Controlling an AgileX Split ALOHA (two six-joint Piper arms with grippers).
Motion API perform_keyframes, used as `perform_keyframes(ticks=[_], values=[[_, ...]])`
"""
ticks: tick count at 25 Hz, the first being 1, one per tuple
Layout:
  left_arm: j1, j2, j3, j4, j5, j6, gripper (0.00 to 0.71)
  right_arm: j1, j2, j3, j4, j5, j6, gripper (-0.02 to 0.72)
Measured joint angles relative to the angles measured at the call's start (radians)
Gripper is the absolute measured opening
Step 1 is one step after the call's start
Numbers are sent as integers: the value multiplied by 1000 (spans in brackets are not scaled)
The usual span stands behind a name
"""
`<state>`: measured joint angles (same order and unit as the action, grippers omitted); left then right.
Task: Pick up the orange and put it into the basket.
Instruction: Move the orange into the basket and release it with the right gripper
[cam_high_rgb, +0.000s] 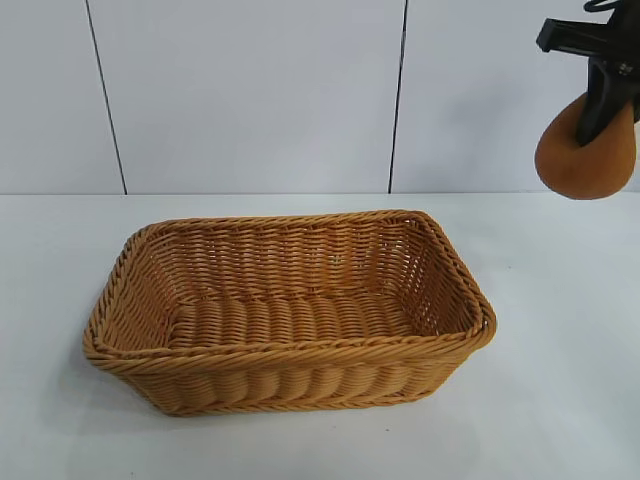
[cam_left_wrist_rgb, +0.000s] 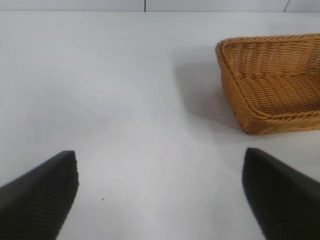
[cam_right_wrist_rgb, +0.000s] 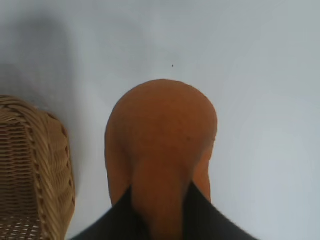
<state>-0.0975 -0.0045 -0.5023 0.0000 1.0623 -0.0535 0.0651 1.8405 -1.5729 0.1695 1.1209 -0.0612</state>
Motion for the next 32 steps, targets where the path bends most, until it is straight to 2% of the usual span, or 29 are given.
perform_keyframes(ticks=[3, 7, 11, 15, 20, 24, 32], values=[[0, 0, 0, 0, 0, 0, 636, 68, 0, 0, 21, -5, 0, 34], [0, 0, 0, 0, 0, 0, 636, 211, 0, 0, 32, -40, 20, 34], [0, 0, 0, 0, 0, 0, 636, 367, 11, -1, 40, -101, 42, 34], [0, 0, 0, 0, 0, 0, 636, 481, 40, -2, 43, -164, 86, 34], [0, 0, 0, 0, 0, 0, 636, 543, 87, -2, 37, -216, 114, 34], [0, 0, 0, 0, 0, 0, 636, 549, 161, -2, 30, -261, 116, 34], [0, 0, 0, 0, 2, 0, 636, 549, 328, -2, 25, -287, 120, 34]])
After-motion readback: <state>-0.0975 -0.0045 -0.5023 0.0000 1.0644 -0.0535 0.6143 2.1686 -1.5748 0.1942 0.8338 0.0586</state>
